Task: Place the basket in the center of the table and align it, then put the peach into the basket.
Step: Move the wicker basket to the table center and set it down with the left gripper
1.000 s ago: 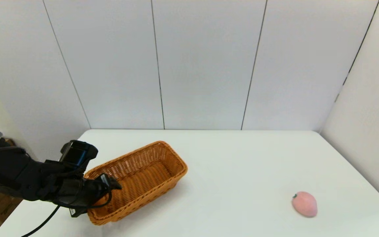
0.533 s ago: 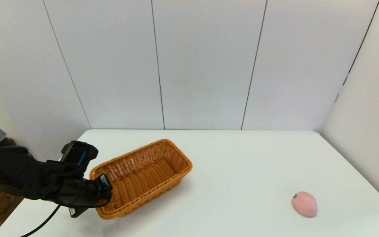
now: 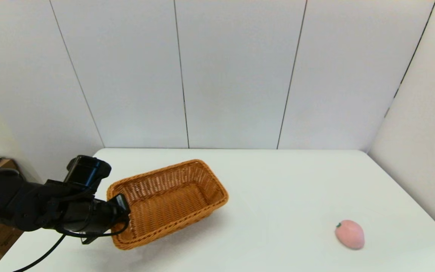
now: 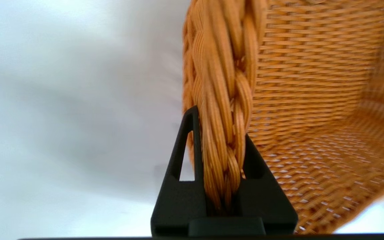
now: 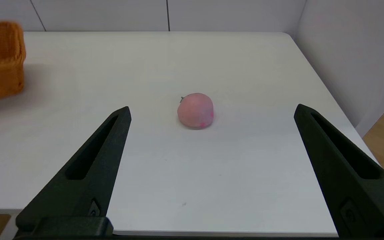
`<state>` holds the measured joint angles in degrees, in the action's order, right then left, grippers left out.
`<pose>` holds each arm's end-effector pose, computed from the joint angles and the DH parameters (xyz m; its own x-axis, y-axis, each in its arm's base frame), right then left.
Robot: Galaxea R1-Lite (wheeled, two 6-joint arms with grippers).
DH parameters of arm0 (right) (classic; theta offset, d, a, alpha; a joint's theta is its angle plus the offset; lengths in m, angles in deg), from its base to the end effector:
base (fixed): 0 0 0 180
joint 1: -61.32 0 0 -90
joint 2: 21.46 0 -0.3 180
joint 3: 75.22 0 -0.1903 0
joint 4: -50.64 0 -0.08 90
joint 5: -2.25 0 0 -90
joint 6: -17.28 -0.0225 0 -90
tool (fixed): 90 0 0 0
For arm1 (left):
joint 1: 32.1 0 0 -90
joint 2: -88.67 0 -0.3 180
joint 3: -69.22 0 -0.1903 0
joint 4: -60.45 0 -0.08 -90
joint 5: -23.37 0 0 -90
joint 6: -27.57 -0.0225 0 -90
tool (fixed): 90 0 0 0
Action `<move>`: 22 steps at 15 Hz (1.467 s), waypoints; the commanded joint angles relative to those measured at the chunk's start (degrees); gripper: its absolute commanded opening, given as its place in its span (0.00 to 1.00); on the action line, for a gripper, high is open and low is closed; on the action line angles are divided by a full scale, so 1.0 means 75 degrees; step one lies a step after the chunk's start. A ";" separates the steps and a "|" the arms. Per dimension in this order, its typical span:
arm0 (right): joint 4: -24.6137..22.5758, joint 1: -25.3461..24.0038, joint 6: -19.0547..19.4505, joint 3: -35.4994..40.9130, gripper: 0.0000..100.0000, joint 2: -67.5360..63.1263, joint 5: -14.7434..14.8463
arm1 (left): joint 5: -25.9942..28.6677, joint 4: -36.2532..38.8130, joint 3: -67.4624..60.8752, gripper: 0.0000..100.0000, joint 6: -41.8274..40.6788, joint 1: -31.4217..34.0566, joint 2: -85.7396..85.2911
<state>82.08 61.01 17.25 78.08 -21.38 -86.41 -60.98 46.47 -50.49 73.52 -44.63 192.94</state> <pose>-0.0280 -0.0007 0.0770 0.9965 -0.0180 -0.0812 0.0179 0.9998 -0.0014 0.2584 -0.0597 0.0718 0.4940 -0.2106 -0.8436 -0.4092 0.7997 -0.4393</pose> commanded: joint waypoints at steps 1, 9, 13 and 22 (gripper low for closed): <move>0.0002 -0.0006 0.0085 0.0010 1.00 0.0002 -0.0015 | 0.0232 -0.0244 0.0948 0.00 -0.0419 -0.1505 -0.0158; 0.0014 -0.0006 0.0038 -0.0002 1.00 -0.0010 -0.0003 | 0.0923 -0.0314 0.2459 0.00 -0.0489 -0.2478 0.1506; 0.0002 -0.0018 0.0074 0.0010 1.00 -0.0010 -0.0015 | 0.0947 -0.0326 0.2319 0.00 -0.0513 -0.2548 0.1577; 0.0002 -0.0006 0.0003 0.0010 1.00 0.0002 0.0009 | 0.0935 -0.0314 0.1967 0.00 -0.0864 -0.2653 0.1647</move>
<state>82.08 60.99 17.28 78.17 -21.38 -86.37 -54.03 44.08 -35.70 66.84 -64.54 205.06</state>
